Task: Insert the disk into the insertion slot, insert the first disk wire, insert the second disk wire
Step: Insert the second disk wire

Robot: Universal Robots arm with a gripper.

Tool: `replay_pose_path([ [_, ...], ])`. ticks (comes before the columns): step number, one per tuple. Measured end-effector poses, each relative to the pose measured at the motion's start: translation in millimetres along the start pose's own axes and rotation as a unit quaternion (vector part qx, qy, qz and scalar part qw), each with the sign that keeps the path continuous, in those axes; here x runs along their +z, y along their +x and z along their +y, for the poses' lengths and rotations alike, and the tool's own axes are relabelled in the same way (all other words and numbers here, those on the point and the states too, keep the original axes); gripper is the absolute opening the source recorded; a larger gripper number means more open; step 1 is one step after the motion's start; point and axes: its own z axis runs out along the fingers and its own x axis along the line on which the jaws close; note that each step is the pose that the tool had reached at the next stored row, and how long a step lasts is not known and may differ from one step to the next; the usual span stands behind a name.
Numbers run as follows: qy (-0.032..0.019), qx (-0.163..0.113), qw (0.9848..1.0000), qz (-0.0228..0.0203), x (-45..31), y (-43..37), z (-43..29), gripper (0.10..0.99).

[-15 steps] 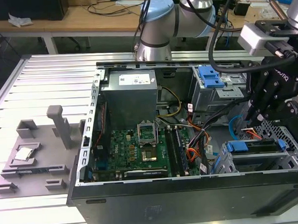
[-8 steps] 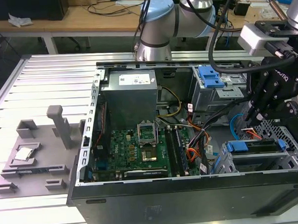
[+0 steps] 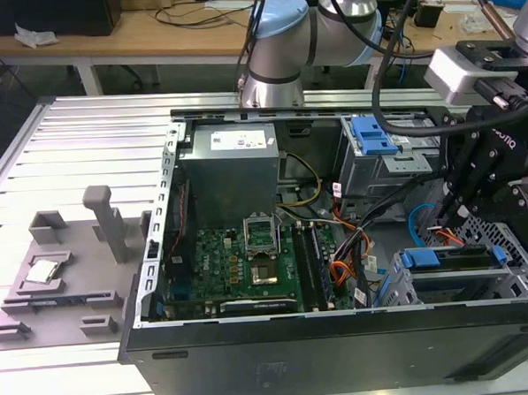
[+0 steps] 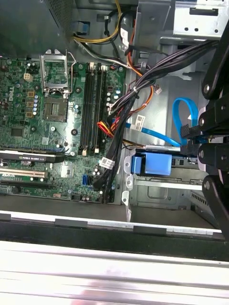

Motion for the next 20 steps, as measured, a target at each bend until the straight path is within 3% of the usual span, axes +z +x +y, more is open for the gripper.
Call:
replay_pose_path([
  [8,0.0000,0.000,1.0000,0.0000,1.8,7.4,0.4,0.165],
  [15,-0.0001,0.000,1.0000,0.0000,9.6,14.5,-1.6,0.165],
  [20,-0.0004,0.001,1.0000,-0.0009,15.8,15.6,-7.0,0.165],
])
